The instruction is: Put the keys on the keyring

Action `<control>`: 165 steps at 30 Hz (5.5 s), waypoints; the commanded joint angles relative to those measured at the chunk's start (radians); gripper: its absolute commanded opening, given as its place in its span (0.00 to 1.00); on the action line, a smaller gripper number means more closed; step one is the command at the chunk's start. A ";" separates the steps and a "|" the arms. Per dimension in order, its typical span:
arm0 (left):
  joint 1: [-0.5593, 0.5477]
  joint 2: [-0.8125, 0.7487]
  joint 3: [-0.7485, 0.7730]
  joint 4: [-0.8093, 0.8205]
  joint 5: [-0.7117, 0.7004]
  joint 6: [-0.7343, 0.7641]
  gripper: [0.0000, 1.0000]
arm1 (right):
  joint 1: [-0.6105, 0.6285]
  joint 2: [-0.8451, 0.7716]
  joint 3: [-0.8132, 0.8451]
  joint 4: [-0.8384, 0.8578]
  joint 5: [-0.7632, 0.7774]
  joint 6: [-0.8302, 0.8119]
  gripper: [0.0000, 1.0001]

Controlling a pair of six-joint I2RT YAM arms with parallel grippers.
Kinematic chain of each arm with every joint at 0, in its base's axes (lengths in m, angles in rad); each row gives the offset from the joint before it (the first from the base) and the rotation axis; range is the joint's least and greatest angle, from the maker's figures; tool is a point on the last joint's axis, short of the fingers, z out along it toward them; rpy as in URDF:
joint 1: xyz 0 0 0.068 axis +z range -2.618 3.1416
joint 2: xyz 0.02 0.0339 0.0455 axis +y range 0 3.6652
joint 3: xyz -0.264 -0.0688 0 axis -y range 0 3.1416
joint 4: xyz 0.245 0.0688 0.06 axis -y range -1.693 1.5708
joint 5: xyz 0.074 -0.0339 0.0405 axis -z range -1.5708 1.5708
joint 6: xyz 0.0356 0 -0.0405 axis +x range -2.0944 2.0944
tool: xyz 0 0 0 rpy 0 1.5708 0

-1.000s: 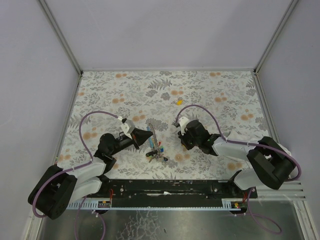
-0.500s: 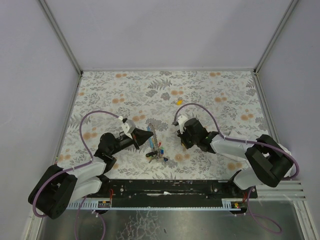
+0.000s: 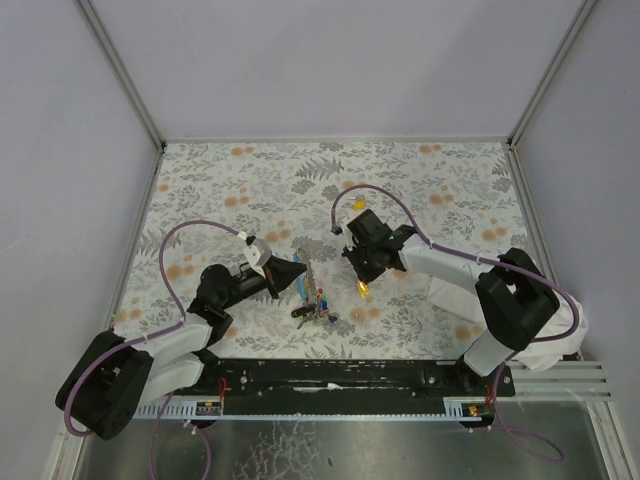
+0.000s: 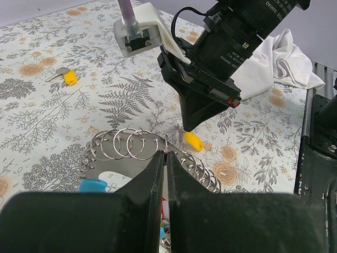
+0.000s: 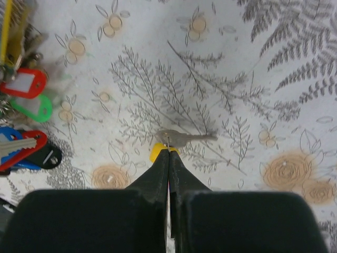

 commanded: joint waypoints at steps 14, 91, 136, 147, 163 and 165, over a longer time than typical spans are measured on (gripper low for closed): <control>0.005 -0.011 0.030 -0.051 0.040 0.029 0.00 | -0.003 0.264 0.316 -0.385 0.012 -0.092 0.00; 0.005 0.012 0.038 -0.036 0.075 0.022 0.00 | -0.002 -0.215 -0.540 0.835 -0.026 -0.094 0.00; 0.005 0.164 0.034 0.310 0.389 -0.055 0.00 | -0.002 -0.445 -0.312 0.532 -0.675 -0.471 0.00; 0.005 0.183 0.041 0.320 0.405 -0.065 0.00 | 0.000 -0.431 -0.311 0.565 -0.738 -0.463 0.00; 0.004 0.213 0.052 0.332 0.411 -0.086 0.00 | 0.019 -0.414 -0.314 0.580 -0.725 -0.470 0.00; 0.004 0.216 0.052 0.333 0.410 -0.087 0.00 | 0.025 -0.414 -0.312 0.575 -0.721 -0.474 0.00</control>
